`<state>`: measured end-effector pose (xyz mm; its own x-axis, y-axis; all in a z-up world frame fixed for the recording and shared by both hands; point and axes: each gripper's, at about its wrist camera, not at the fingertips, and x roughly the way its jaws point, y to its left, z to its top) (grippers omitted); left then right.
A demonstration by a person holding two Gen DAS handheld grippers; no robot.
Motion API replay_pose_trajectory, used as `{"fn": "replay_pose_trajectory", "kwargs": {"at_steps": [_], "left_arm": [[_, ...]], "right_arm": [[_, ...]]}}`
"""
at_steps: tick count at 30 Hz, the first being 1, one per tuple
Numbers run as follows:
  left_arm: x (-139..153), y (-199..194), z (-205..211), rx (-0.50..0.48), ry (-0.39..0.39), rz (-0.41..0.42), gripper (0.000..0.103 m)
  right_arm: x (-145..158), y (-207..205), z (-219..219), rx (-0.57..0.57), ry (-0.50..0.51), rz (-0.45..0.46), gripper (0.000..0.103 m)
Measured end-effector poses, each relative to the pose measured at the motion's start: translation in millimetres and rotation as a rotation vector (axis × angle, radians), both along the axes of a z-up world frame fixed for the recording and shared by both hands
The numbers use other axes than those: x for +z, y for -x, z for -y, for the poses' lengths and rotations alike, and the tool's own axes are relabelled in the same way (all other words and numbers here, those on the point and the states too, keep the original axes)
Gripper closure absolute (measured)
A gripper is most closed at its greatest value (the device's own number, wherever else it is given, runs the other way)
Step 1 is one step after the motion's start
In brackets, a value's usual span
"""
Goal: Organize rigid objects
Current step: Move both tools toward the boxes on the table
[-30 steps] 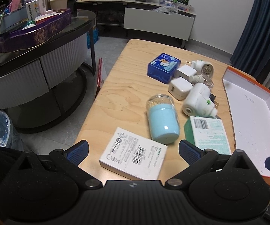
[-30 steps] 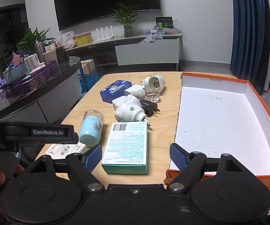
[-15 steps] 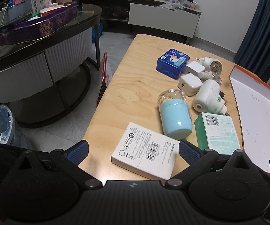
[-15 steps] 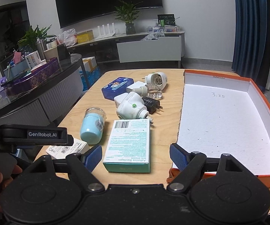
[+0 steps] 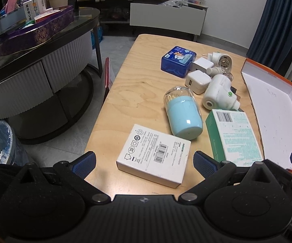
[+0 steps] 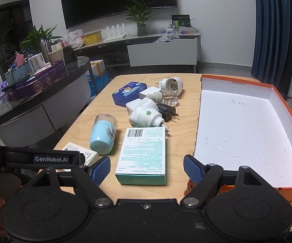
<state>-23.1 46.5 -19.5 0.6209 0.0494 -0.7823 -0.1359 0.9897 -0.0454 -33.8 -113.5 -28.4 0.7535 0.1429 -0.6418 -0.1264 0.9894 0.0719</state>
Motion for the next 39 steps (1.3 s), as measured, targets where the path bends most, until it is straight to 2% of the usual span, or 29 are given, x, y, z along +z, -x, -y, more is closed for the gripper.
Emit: {"fn": "replay_pose_trajectory", "kwargs": {"at_steps": [39], "left_arm": [[-10.6, 3.4, -1.8, -0.030, 0.002, -0.016, 0.000]], "right_arm": [[-3.7, -1.4, -4.9, -0.002, 0.008, -0.023, 0.010]]}}
